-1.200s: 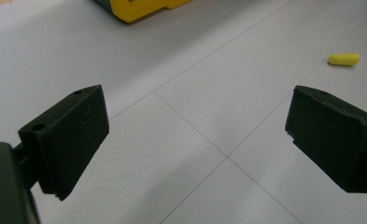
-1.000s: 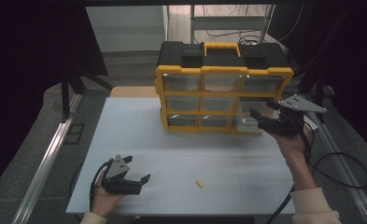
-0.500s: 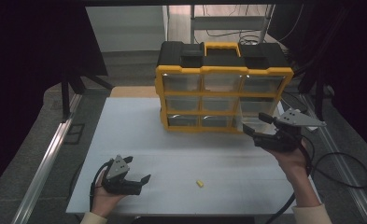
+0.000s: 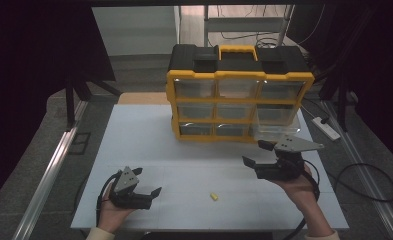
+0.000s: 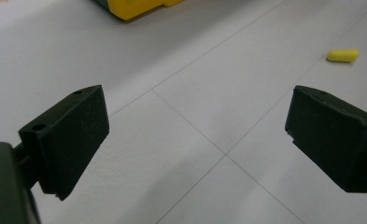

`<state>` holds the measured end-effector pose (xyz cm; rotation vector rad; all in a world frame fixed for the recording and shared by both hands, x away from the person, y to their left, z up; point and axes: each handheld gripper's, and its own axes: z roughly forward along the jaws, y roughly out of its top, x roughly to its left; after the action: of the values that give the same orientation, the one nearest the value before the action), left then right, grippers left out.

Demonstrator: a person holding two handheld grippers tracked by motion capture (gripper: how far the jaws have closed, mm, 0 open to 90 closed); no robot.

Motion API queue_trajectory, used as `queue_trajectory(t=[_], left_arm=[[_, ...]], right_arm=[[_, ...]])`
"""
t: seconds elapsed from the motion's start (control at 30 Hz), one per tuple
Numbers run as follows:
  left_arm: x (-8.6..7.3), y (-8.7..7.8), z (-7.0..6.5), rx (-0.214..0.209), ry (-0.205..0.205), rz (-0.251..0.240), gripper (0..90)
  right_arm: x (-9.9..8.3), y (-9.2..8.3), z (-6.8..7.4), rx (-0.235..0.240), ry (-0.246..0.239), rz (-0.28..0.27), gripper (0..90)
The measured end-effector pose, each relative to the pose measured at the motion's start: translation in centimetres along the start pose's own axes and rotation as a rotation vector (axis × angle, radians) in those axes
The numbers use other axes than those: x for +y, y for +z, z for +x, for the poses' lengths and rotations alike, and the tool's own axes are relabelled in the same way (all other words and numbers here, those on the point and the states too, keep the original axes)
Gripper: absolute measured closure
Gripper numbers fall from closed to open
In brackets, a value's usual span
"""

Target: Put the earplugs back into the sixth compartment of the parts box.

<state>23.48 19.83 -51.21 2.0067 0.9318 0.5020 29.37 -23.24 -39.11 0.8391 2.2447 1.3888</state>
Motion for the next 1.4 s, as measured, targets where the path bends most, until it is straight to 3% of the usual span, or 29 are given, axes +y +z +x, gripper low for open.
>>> queue_trajectory(t=[0.37, 0.6, 0.7, 1.4], left_arm=[[0.0, -0.1, -0.1, 0.003, 0.004, 0.000, 6.1], [0.0, -0.1, -0.2, 0.007, 0.005, -0.002, 6.1], [0.0, -0.1, -0.1, 0.007, 0.004, -0.003, 6.1], [0.0, -0.1, -0.2, 0.008, 0.005, -0.007, 6.1]], right_arm=[[-0.9, 2.4, 1.3, 0.059, -0.006, 0.071, 21.4], [-1.9, 4.4, 2.8, 0.094, -0.044, 0.168, 21.4], [-2.2, 4.9, 3.0, 0.107, -0.039, 0.192, 21.4], [-5.3, 8.0, 4.5, 0.148, -0.041, 0.347, 21.7]])
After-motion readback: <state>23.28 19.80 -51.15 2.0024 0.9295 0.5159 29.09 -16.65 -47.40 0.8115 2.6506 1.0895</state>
